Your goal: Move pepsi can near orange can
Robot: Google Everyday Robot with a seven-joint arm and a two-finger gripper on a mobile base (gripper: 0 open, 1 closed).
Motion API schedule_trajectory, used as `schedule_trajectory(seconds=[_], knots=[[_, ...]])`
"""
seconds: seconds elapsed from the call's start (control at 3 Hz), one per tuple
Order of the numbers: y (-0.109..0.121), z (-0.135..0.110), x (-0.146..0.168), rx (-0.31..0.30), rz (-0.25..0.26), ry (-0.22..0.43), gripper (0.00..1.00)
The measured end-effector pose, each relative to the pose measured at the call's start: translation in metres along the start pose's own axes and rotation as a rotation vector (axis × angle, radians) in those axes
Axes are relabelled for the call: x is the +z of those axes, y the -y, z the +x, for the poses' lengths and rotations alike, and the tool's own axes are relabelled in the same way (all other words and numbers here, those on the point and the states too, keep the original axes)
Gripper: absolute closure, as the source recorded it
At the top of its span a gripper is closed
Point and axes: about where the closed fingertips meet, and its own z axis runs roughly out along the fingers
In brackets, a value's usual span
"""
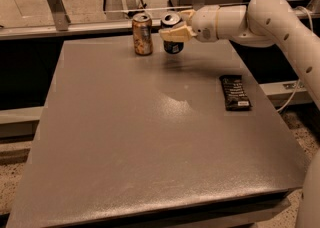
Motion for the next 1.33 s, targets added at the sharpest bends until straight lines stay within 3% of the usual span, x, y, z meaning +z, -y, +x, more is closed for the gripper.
schedule_trajectory(seconds=[0.33,0.67,1.33], knots=[[0.012,0.008,0.006,0.065,0.017,0.035,1.00],[0.018,0.011,0.016,0.105,0.010,0.080,0.82],[0.024,0.015,0.037,0.145,-0.015,0.122,0.36]])
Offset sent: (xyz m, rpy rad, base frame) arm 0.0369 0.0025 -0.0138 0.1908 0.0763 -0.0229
